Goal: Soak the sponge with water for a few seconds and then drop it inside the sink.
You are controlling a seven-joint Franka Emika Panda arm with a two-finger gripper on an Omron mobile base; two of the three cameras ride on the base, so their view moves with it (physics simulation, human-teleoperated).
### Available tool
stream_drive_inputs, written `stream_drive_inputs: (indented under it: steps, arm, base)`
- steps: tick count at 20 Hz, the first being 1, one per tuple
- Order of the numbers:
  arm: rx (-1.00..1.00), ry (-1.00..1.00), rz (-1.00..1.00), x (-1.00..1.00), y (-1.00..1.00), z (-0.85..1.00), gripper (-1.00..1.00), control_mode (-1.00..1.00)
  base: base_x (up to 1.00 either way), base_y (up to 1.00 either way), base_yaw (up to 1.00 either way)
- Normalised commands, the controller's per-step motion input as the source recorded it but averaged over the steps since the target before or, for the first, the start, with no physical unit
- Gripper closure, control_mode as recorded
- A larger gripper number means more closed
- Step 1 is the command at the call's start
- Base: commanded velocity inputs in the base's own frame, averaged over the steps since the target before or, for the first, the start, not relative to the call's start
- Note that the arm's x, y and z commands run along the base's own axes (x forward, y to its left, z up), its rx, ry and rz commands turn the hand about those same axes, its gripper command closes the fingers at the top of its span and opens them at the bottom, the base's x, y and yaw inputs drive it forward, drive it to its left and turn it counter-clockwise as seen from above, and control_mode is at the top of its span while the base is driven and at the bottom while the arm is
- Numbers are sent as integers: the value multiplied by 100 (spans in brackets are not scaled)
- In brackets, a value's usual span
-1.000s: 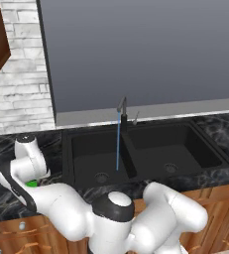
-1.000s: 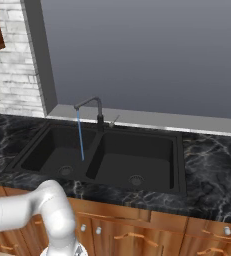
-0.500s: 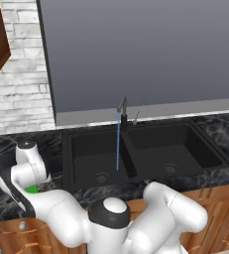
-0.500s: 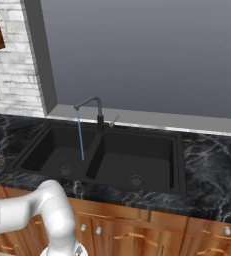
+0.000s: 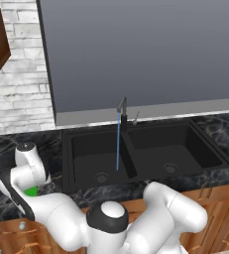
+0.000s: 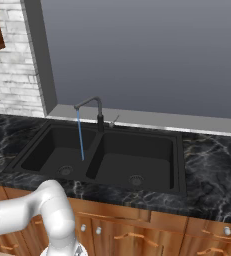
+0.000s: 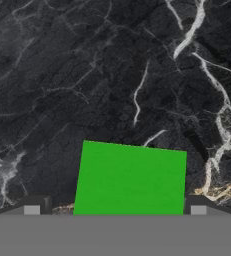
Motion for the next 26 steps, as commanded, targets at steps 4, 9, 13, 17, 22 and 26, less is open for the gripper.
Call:
stream_drive_inputs:
  steps: [4, 9, 13, 17, 22, 26]
  arm:
    - [0, 0, 0, 0, 0, -14, -100, -100]
    - [-1, 0, 0, 0, 0, -16, -100, -100]
    - [-3, 0, 0, 0, 0, -32, -100, -100]
    - [0, 0, 0, 0, 0, -4, -100, -100]
    - [0, 0, 0, 0, 0, 0, 100, -100]
    - [0, 0, 0, 0, 0, 0, 100, -100]
  base:
    - [0, 0, 0]
    - [0, 0, 0]
    - [0, 0, 0]
    - [0, 0, 0]
    - [0, 0, 0]
    - [0, 0, 0]
